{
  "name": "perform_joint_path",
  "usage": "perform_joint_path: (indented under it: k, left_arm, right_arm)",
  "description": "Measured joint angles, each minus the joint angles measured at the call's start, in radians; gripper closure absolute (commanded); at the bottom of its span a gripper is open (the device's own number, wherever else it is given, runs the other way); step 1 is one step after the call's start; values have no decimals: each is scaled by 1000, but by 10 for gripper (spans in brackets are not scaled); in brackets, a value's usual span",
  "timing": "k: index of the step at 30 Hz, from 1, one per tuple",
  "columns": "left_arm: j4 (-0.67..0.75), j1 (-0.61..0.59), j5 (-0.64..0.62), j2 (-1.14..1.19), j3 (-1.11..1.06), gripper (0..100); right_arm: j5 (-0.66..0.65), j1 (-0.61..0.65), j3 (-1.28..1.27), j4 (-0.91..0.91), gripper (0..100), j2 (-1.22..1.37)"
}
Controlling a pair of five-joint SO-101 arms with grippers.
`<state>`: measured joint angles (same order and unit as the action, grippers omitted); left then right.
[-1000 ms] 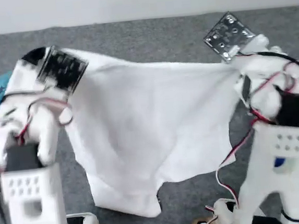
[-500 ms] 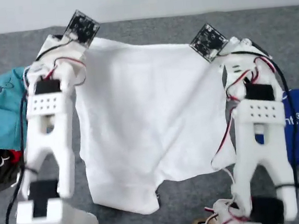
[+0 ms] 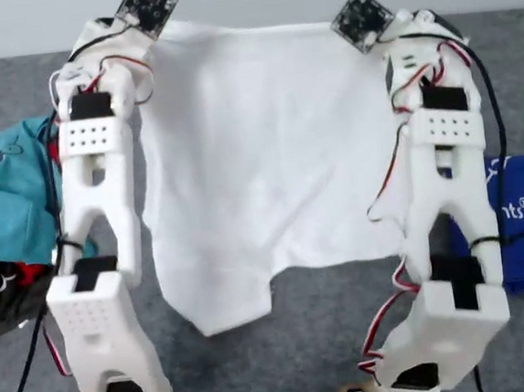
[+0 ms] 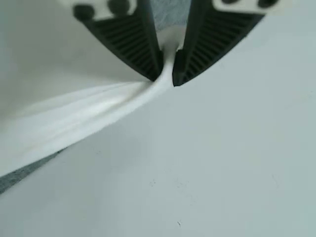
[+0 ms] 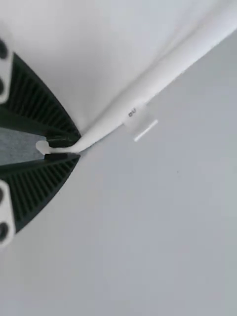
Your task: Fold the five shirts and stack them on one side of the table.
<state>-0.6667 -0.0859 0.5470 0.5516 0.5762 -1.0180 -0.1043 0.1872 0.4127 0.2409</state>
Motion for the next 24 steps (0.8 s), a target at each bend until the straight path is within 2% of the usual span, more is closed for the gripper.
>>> perform_joint_path:
  k: [9,19,24]
  left_arm:
    - [-186,43,0,57,213,986]
    - [-129,110,0,57,239,986]
    - [-173,121,0,57,239,986]
  right_arm:
    - [-3,-6,69,0,988,21]
    - [-55,-52,135,0,988,21]
    - [-58,-52,135,43,988,21]
